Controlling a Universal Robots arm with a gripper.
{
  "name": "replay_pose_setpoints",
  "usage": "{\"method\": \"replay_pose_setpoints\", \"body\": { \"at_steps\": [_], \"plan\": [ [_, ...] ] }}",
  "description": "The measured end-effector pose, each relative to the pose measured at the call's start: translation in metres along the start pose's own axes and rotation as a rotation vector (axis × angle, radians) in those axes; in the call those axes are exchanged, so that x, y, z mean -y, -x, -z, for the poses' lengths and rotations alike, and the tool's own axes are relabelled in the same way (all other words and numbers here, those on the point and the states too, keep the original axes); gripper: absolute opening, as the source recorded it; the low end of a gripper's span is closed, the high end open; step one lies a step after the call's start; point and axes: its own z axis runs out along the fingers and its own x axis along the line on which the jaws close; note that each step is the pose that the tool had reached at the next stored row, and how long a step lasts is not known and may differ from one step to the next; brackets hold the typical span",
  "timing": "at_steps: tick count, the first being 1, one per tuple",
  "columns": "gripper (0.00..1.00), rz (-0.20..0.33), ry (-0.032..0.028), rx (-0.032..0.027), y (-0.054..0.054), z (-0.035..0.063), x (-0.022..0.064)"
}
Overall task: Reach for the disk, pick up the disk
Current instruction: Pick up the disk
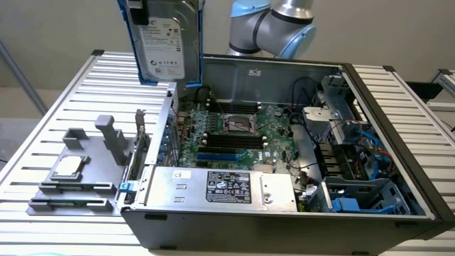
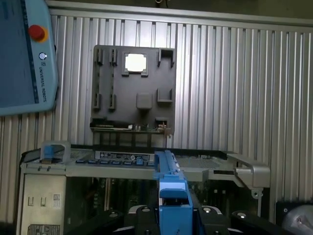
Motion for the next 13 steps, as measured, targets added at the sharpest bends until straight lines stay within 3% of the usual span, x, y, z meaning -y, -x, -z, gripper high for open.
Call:
{"method": "replay_pose_setpoints", "body": {
  "at_steps": [13],
  "plan": [
    [0.33,0.0,0.0003,0.0003,-0.022,0.0021,0.0584]
  ]
}}
